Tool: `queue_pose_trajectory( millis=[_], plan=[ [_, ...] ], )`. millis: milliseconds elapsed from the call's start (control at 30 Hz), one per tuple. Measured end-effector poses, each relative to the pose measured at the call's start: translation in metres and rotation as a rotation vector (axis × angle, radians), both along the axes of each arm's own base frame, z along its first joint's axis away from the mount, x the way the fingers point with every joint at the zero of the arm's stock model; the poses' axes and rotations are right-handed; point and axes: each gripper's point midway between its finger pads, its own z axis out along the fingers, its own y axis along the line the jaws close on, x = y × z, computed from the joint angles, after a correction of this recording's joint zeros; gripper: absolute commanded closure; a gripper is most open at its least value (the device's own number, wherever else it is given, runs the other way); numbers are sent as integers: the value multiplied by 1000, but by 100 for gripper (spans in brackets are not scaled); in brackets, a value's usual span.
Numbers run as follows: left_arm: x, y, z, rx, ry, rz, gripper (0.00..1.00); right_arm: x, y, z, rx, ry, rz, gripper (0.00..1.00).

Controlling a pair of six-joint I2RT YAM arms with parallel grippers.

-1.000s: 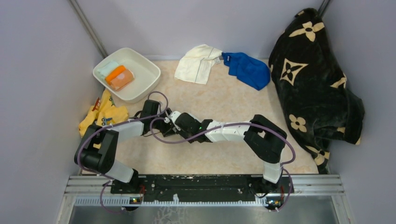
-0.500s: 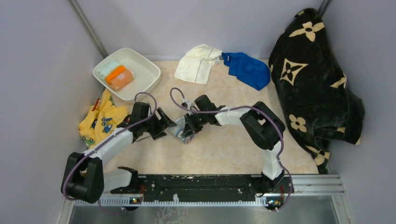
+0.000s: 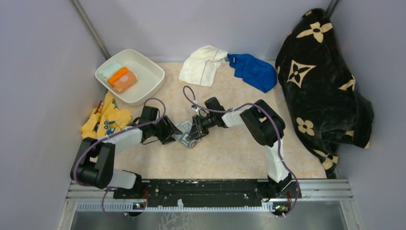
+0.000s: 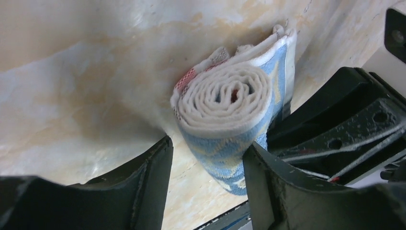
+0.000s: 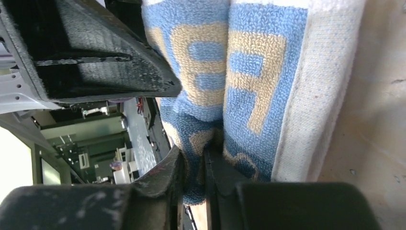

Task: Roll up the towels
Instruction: Roll the towel at the center of the board.

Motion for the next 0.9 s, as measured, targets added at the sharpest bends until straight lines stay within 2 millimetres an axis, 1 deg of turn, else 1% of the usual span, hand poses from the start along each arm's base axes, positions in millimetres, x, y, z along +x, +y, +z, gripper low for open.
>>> queue_pose_trajectory(
  millis=[100, 200, 333, 367, 400, 500, 600, 667, 767, 900],
  plan=[
    [7, -6, -4, -13, 2, -16, 48, 2, -1, 2, -11, -11, -15, 70],
    [10, -11, -4, -23, -13, -30, 49, 5, -7, 7, -54, -70, -54, 63],
    [12, -12, -6, -22, -16, -37, 50, 11, -16, 22, -145, -219, -99, 55],
    [12, -13, -7, -24, -15, -39, 50, 13, -19, 27, -174, -274, -112, 47],
    [12, -13, -7, -24, -16, -41, 50, 14, -21, 34, -196, -328, -121, 44],
    [13, -14, -7, -25, -18, -46, 50, 13, -23, 51, -271, -512, -124, 43],
    [14, -15, -7, -25, -19, -52, 49, 6, -14, 62, -325, -678, -94, 42],
    [15, -16, -7, -27, -18, -56, 49, 0, -8, 63, -369, -779, -69, 42],
    [16, -17, -7, -28, -18, -62, 49, -12, -3, 61, -435, -889, -28, 43],
    [16, -18, -7, -27, -19, -67, 48, -14, 6, 56, -496, -991, -4, 43]
  ],
)
